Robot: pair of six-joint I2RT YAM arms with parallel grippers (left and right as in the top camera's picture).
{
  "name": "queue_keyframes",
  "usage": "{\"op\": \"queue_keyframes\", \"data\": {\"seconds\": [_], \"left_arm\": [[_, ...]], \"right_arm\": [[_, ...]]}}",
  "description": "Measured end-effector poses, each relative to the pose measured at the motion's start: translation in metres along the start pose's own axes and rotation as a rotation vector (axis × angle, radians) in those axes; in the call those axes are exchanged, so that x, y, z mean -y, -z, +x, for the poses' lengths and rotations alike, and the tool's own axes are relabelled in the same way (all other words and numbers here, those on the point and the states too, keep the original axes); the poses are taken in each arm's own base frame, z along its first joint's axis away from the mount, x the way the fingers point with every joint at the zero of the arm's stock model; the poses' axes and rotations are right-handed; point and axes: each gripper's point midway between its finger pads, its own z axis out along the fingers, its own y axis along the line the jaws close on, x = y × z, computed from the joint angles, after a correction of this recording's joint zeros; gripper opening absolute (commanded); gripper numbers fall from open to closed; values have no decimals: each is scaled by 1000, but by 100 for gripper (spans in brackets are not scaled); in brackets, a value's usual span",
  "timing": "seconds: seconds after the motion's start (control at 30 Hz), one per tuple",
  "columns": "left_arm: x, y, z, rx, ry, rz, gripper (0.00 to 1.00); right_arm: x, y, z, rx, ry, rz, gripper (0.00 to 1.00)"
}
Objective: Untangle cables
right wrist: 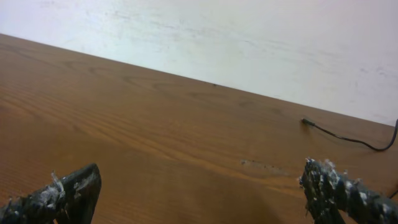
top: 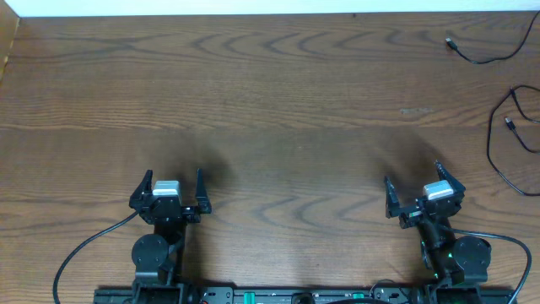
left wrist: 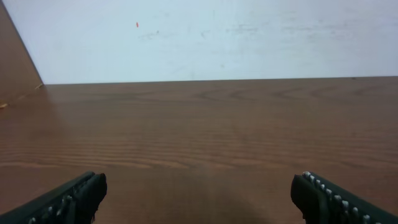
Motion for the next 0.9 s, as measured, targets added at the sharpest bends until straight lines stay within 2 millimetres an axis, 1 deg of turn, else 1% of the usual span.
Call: {"op": "queue_keyframes", "data": {"seconds": [0.9], "left_arm": [[0, 0, 0, -1, -10, 0, 100]], "right_arm": [[0, 0, 0, 0, 0, 0, 99]]}}
